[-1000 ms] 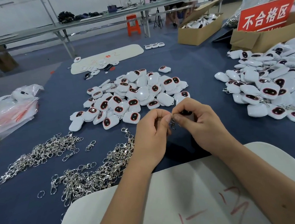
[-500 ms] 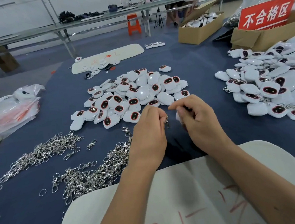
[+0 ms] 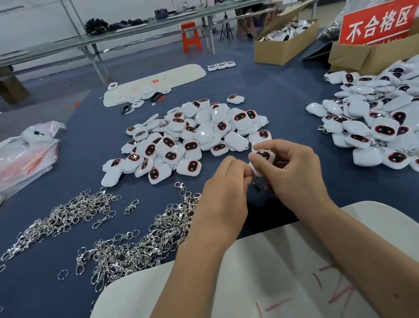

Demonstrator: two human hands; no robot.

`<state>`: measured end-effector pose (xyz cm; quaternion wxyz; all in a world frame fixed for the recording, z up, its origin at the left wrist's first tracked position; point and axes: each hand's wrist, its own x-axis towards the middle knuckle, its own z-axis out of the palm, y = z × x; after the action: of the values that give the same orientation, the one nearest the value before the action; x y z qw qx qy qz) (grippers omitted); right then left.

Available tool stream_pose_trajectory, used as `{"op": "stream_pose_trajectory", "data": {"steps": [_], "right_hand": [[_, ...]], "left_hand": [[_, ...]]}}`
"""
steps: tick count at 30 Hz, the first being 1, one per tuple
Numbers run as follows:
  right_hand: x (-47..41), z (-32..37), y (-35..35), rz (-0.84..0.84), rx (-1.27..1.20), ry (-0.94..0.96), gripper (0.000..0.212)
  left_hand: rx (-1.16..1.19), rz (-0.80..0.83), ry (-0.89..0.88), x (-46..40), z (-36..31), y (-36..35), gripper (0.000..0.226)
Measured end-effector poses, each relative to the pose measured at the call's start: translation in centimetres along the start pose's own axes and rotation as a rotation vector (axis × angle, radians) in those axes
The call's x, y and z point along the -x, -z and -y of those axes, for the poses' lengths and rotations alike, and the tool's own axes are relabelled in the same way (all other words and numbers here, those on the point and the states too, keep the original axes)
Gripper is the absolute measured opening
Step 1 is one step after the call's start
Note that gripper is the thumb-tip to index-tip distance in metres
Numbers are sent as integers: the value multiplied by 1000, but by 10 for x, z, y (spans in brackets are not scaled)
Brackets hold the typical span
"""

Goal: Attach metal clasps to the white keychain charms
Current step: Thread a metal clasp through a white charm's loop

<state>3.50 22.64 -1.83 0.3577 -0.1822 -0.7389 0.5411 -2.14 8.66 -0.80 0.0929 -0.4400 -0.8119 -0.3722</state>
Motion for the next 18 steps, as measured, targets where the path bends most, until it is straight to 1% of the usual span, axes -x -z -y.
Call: {"op": "stream_pose_trajectory", "data": {"steps": [1,3,7,13,18], "right_hand": [[0,0,0,-14,40,18,4],[0,0,1,-30,45,32,1],[0,2,2,-39,0,44,5],[3,2,1,-5,3,79,5],[4,4,1,-54,30,111,5]], "left_hand": [[6,-1,6,0,1,0,16],[15,-5,26,-1,3,-1,15],[38,-5,51,-1,6,1,15],[58,19,83,0,6,4,20],[71,46,79,0,4,6,23]]}}
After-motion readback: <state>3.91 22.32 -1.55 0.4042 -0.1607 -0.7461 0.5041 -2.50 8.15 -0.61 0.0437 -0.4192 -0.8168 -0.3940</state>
